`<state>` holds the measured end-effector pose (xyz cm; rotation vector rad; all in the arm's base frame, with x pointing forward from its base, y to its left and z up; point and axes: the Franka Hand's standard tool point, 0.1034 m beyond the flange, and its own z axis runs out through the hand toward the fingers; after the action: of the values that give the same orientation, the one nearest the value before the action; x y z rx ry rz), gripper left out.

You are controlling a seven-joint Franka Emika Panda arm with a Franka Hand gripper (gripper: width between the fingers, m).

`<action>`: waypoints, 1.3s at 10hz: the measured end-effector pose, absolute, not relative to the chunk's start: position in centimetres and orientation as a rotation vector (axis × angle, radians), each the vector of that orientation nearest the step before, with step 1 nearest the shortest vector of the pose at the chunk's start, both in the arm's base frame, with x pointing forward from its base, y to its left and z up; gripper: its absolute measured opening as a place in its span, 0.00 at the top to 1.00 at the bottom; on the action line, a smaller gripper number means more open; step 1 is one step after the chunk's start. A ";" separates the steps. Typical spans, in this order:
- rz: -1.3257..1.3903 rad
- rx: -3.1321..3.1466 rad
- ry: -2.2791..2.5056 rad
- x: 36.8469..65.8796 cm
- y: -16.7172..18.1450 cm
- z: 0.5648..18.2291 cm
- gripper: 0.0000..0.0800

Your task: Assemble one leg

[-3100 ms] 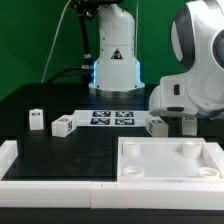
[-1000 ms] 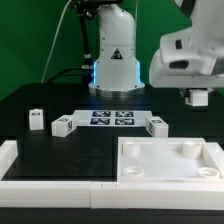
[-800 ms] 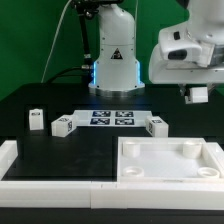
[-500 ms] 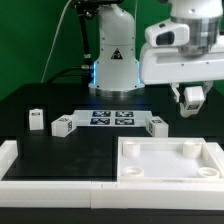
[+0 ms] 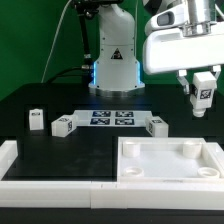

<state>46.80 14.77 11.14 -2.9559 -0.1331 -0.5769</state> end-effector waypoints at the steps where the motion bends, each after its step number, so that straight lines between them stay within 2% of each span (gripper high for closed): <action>1: -0.663 -2.926 -0.135 47.1 14.9 11.2 0.64; 2: -0.657 -2.944 -0.251 47.8 14.6 10.7 0.64; 4: -0.726 -2.951 -0.387 52.4 12.9 10.9 0.64; 6: -0.764 -2.947 -0.441 54.9 12.5 10.8 0.64; 11: -0.762 -2.949 -0.452 55.6 12.5 10.9 0.64; 13: -0.777 -2.954 -0.465 58.1 11.5 10.3 0.64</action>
Offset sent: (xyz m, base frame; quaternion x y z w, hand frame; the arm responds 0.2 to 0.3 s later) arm 0.0849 -0.0196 0.0017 0.0031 0.0182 -0.1295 0.9914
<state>58.06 11.54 10.29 -2.9538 -0.4650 -0.7767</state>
